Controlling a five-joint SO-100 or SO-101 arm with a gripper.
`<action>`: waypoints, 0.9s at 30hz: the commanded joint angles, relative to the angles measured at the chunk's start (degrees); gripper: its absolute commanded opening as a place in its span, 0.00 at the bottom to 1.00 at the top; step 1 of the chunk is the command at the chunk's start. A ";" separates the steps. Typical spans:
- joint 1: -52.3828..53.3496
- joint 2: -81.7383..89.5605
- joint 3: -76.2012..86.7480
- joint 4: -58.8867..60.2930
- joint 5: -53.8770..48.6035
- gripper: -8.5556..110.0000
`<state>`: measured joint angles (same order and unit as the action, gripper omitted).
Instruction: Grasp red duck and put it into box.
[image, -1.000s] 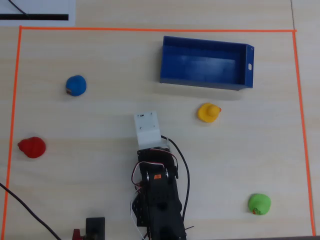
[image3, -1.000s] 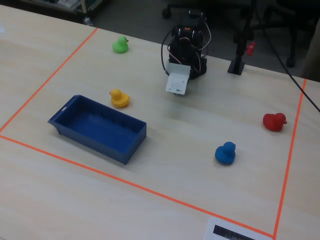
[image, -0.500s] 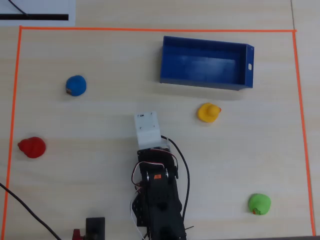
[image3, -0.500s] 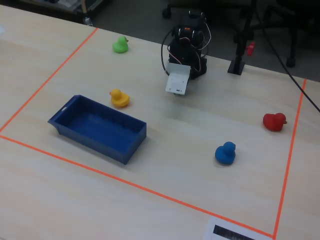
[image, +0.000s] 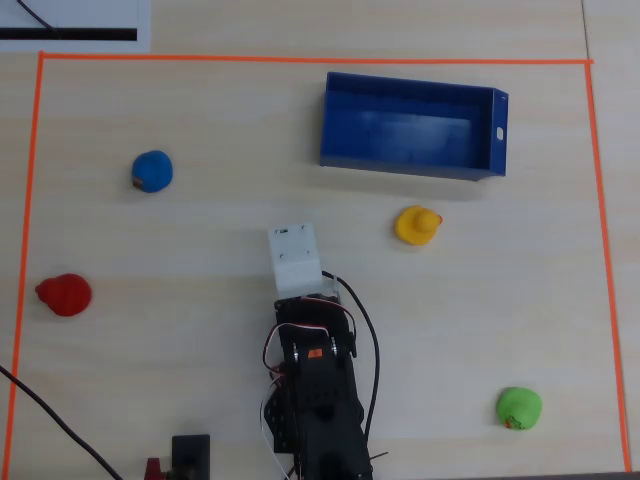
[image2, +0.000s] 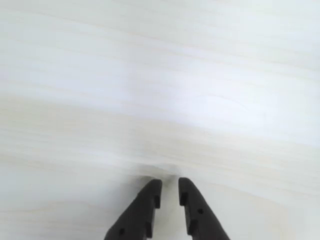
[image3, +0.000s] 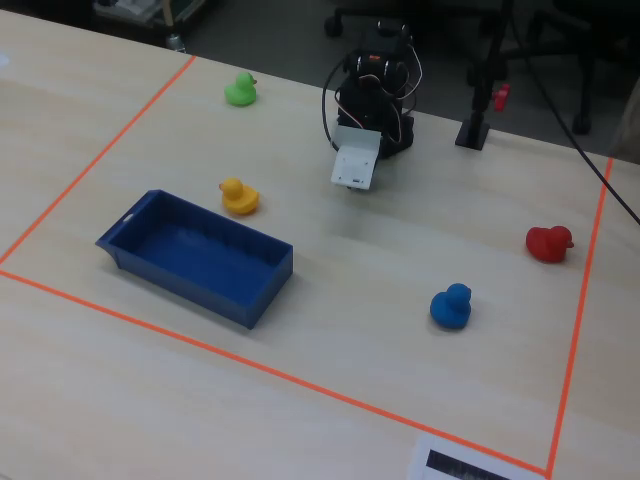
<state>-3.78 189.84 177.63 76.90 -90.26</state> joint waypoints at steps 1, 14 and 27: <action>0.00 -0.18 0.62 0.35 -0.44 0.08; 0.00 -0.18 0.62 0.35 -0.44 0.08; 1.49 -0.18 0.62 -6.24 -7.47 0.17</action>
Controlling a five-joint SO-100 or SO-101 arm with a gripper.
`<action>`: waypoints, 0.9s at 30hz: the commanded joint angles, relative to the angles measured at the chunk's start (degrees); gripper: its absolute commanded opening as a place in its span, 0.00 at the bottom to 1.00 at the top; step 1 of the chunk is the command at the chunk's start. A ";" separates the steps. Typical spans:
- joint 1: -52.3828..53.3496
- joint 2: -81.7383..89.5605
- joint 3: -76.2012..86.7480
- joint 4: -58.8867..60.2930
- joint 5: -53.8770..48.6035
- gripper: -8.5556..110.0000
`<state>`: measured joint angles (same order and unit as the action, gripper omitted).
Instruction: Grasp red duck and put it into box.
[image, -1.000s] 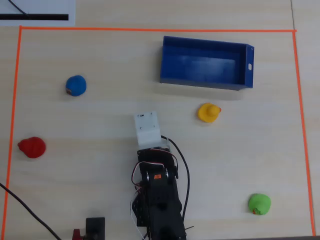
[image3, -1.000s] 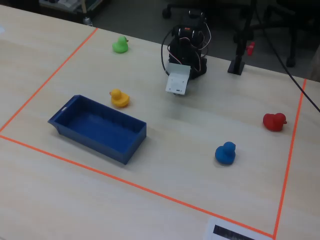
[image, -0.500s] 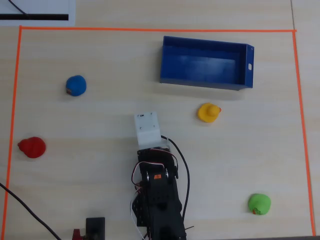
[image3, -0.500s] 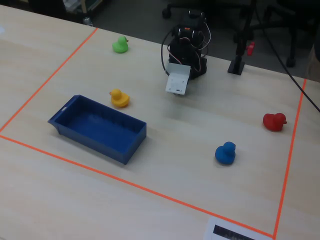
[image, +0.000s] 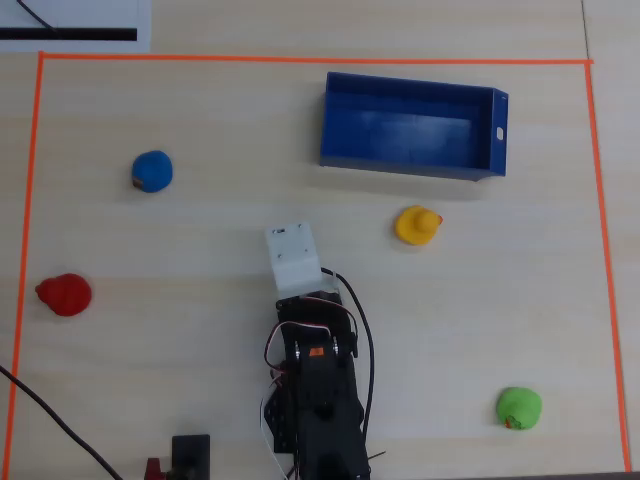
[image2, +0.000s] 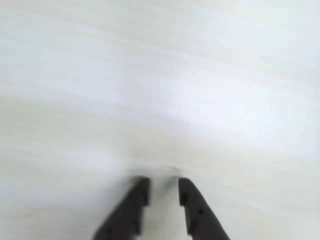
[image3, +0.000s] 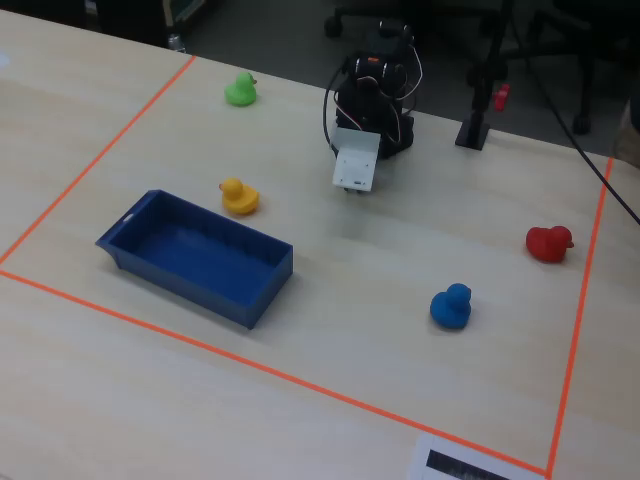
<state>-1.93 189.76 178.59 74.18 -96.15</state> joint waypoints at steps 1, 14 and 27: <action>-1.32 -0.26 -0.44 -6.06 -1.58 0.18; -30.15 -39.55 -14.50 -69.61 25.58 0.21; -48.69 -68.29 -8.53 -120.94 25.58 0.25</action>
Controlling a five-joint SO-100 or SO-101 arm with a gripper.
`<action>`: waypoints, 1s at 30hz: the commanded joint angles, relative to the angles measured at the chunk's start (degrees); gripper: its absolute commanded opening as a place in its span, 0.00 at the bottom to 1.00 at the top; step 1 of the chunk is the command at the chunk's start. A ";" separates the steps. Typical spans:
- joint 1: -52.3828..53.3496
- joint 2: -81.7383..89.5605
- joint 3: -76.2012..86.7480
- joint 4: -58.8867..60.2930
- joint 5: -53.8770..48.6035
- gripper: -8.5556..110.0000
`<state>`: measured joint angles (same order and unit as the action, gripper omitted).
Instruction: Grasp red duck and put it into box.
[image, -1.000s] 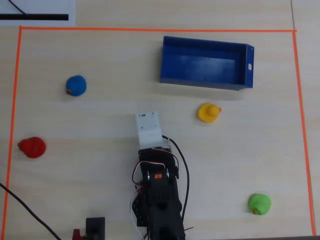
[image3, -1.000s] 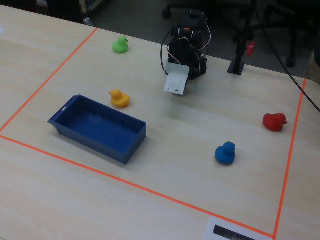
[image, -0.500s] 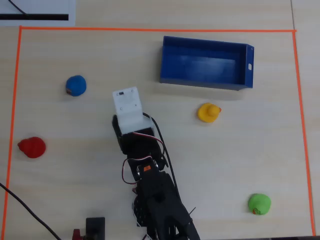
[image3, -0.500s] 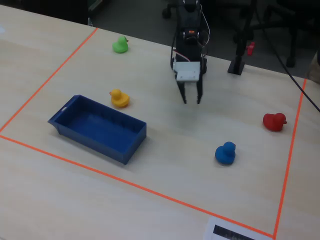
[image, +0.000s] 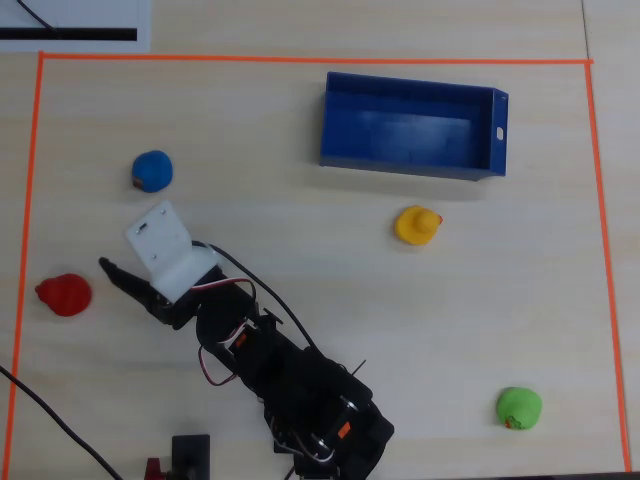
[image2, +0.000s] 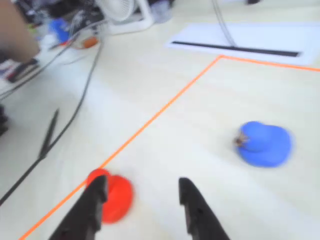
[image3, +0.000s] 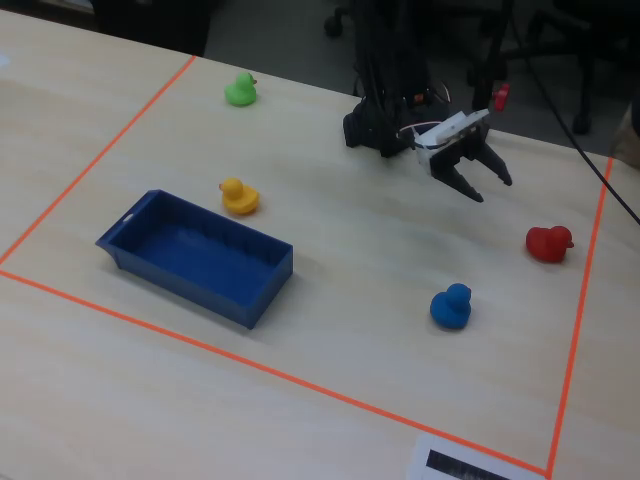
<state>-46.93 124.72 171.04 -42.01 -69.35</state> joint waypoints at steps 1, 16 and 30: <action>-4.92 -4.39 -1.41 -5.98 -1.67 0.25; -12.92 -23.82 -15.29 -8.17 -1.85 0.25; -16.08 -41.92 -29.18 -10.20 -1.05 0.26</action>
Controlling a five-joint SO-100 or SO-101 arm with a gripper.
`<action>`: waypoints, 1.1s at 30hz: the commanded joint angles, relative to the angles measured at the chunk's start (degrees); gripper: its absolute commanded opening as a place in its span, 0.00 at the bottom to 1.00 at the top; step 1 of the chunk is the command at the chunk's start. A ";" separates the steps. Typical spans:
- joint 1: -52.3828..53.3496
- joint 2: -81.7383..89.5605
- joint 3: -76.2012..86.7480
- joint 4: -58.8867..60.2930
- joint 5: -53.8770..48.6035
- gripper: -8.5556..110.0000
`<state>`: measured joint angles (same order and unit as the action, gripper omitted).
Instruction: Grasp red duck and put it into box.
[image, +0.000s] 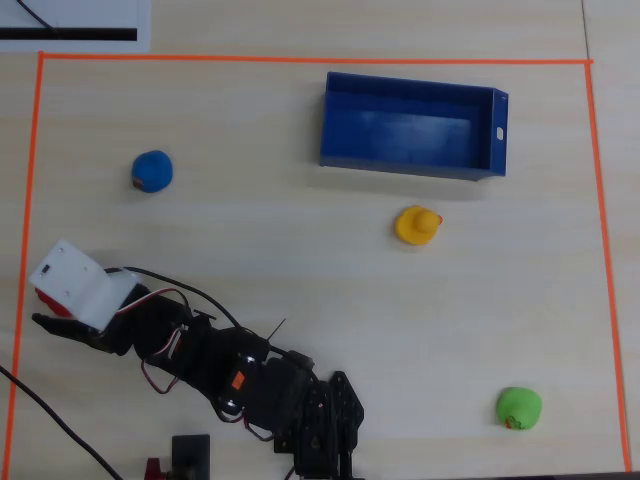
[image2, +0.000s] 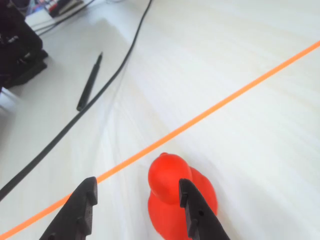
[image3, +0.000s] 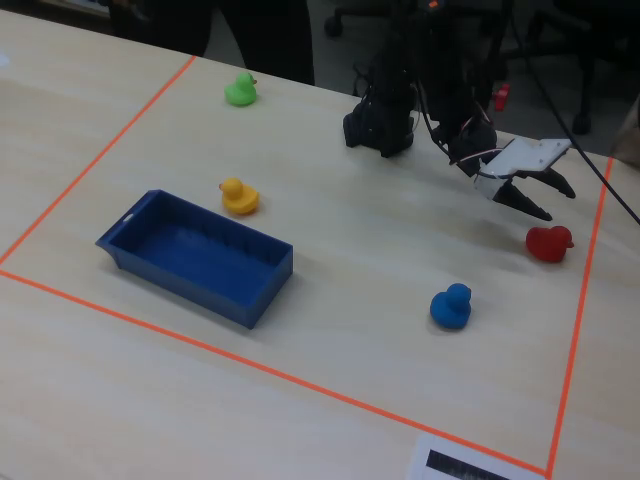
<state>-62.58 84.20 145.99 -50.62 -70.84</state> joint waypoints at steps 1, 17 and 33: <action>-0.44 -2.55 -5.01 -1.58 0.44 0.26; 0.62 -9.23 -9.23 -3.25 1.14 0.26; 3.69 -15.64 -15.21 -1.93 1.67 0.26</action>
<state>-59.06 68.20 132.54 -52.38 -69.79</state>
